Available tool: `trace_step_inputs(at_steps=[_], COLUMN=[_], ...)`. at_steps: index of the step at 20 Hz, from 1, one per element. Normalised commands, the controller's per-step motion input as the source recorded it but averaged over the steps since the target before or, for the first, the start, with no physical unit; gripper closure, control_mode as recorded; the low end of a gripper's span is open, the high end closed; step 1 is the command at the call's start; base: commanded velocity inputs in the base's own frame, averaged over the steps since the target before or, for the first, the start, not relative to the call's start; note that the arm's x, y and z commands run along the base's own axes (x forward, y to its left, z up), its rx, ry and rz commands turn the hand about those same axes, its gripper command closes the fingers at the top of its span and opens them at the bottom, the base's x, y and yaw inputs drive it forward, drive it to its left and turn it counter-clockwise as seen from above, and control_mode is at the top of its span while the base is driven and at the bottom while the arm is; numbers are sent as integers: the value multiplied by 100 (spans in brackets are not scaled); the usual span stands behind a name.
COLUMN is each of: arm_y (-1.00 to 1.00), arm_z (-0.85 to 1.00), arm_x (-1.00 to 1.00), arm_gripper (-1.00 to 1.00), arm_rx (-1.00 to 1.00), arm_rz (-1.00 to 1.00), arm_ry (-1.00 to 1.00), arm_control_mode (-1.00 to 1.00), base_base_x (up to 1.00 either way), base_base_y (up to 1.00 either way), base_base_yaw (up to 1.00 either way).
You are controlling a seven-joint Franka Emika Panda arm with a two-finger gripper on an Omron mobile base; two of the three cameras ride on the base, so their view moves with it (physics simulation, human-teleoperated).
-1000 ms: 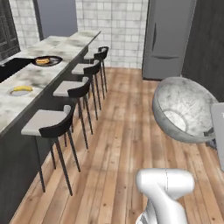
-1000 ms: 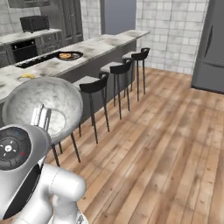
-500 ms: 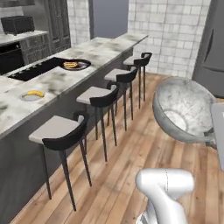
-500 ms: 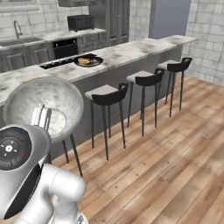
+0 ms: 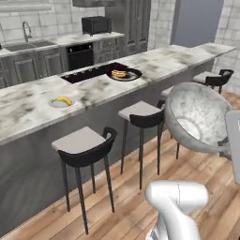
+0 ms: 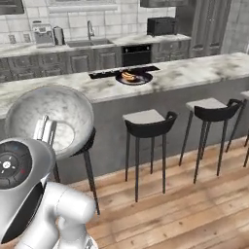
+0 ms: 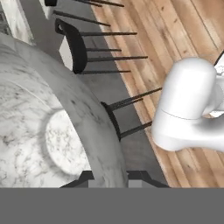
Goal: Take the smaller bowl and place it next to the appetizer plate on the dining counter , and place the larger bowl next to the plate with cooked food.
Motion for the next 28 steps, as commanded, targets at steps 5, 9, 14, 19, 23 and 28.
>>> trace_step_inputs(at_steps=[5, 9, 14, 19, 23, 28], arm_y=[0, 0, 0, 0, 0, 0], arm_z=[0, 0, 0, 0, 0, 0], arm_x=[0, 0, 0, 0, 0, 0], arm_gripper=[100, 100, 100, 100, 100, 100], arm_rx=[0, 0, 0, 0, 0, 0], arm_rz=[0, 0, 0, 0, 0, 0], arm_ry=[0, 0, 0, 0, 0, 0], arm_control_mode=[100, 100, 100, 100, 100, 100], base_base_x=[29, 16, 3, 78, 97, 100], base_base_y=[-22, -74, -100, -98, -100, -31], base_base_yaw=[87, 60, 39, 32, 19, -1])
